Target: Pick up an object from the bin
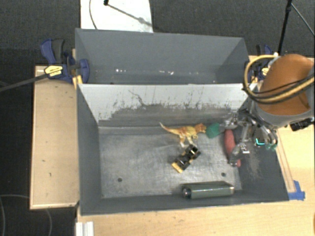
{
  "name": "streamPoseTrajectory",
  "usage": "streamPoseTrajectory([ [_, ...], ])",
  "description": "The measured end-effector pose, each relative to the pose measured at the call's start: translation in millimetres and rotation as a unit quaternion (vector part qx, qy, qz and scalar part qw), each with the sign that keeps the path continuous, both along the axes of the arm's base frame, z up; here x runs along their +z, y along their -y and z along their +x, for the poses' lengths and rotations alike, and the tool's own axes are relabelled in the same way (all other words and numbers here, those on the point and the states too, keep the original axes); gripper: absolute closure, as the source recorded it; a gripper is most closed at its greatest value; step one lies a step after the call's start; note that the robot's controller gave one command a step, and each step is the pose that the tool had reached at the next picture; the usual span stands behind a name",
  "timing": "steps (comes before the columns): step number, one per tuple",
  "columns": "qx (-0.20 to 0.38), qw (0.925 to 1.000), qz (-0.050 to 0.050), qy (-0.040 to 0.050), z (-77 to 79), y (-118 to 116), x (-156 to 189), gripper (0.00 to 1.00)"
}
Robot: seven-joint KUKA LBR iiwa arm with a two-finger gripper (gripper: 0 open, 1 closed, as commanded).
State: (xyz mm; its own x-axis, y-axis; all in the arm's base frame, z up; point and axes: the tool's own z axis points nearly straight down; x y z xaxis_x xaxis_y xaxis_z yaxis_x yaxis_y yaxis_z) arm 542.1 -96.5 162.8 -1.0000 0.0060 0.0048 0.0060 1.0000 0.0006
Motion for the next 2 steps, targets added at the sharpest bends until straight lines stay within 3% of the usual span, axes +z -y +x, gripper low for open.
streamPoseTrajectory([
  [1, 0.001, 1.0, -0.001, 0.0039, 1.8, -0.2, 4.5, 0.0],
  [2, -0.015, 0.9999, -0.001, 0.0061, 3.8, -52.6, -36.0, 0.0],
])
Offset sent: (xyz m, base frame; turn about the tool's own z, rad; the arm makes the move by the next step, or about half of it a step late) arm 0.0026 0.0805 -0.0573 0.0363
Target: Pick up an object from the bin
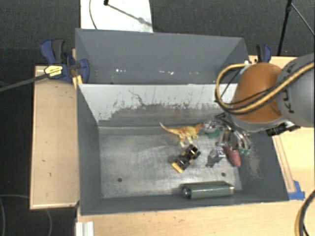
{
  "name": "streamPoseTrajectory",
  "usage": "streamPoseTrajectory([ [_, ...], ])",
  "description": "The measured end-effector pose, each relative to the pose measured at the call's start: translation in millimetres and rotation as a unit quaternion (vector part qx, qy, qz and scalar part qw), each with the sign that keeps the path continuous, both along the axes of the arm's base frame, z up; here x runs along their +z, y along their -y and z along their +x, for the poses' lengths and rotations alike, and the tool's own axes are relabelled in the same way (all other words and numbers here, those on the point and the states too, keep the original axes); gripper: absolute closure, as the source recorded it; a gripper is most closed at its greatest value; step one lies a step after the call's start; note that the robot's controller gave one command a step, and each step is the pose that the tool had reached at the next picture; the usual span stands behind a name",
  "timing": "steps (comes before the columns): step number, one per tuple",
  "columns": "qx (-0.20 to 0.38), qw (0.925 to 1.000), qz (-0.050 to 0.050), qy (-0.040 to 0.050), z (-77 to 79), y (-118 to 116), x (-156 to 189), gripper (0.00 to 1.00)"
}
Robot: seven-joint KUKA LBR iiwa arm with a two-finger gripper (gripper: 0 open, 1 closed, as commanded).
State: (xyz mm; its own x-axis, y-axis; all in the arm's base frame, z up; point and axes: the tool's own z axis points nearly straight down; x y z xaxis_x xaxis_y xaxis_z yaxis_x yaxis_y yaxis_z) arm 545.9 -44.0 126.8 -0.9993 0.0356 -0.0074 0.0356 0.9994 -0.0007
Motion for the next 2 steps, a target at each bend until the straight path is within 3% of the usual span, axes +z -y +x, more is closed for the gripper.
streamPoseTrajectory([
  [1, 0.046, 0.9989, 0.001, -0.0028, 26.1, -23.8, -22.6, 0.0],
  [2, -0.139, 0.9902, -0.001, 0.0075, 20.5, -44.0, -38.7, 1.0],
])
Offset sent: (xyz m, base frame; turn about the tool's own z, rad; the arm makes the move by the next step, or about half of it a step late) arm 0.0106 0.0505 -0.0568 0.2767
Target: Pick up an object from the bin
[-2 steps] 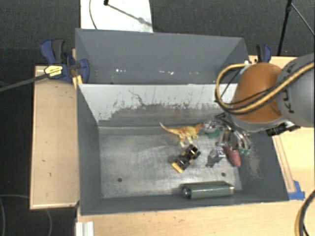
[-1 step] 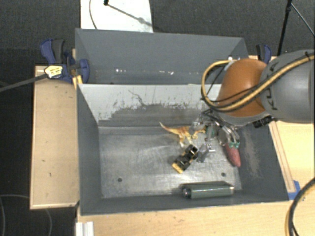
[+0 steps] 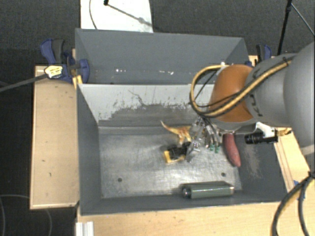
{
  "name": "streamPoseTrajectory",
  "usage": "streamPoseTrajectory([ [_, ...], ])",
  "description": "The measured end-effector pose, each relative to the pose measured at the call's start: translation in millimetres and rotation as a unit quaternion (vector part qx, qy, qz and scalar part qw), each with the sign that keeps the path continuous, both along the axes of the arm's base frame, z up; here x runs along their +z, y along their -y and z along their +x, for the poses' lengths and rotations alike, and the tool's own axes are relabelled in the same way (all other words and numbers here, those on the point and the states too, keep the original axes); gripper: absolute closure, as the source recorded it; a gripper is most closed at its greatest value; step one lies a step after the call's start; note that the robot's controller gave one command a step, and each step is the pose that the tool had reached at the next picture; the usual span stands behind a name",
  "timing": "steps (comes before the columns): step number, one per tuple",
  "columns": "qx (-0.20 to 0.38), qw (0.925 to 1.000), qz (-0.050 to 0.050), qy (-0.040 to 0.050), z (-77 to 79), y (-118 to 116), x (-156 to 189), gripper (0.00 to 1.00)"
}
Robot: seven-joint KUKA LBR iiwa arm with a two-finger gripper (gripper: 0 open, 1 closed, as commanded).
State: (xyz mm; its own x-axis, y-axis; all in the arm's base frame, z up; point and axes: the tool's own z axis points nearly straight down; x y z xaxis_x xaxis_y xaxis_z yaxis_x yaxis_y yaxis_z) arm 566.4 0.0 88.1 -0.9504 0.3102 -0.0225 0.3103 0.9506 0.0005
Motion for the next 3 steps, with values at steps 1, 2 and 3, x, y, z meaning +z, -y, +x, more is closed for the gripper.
streamPoseTrajectory([
  [1, 0.001, 1.0, 0.0, -0.0001, 0.0, 0.0, -0.1, 1.0],
  [2, 0.0, 1.0, 0.002, -0.0017, 1.0, 3.5, -1.0, 0.0],
  [3, 0.002, 1.0, 0.002, -0.0025, 1.2, 2.1, 1.1, 1.0],
])
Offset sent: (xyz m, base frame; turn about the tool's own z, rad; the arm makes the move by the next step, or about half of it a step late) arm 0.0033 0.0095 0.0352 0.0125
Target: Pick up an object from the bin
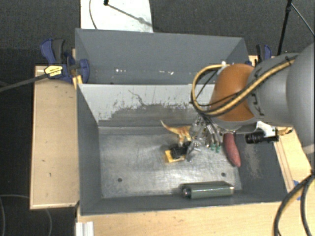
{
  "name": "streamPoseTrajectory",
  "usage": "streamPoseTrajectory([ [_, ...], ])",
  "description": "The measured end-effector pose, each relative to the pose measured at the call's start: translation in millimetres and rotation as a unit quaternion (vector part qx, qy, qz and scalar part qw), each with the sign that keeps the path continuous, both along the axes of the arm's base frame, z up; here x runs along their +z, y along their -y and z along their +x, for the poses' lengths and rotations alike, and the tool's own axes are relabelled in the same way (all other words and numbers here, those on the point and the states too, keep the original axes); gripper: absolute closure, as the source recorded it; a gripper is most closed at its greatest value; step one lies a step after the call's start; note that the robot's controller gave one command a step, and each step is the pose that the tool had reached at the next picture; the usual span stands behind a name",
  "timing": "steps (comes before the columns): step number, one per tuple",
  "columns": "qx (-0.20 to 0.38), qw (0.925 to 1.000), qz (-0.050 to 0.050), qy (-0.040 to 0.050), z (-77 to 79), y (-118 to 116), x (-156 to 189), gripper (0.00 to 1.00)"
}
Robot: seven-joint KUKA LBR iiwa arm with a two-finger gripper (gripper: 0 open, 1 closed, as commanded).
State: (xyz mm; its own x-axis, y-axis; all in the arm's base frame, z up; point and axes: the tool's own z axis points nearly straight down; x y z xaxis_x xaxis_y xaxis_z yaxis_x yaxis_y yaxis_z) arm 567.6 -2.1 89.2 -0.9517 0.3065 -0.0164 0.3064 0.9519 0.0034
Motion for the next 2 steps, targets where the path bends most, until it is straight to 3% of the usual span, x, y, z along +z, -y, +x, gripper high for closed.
streamPoseTrajectory([
  [1, 0.001, 1.0, 0.0, 0.0, 0.0, 0.1, 0.0, 1.0],
  [2, -0.004, 0.9999, 0.001, -0.0121, -13.2, 5.9, 33.7, 1.0],
])
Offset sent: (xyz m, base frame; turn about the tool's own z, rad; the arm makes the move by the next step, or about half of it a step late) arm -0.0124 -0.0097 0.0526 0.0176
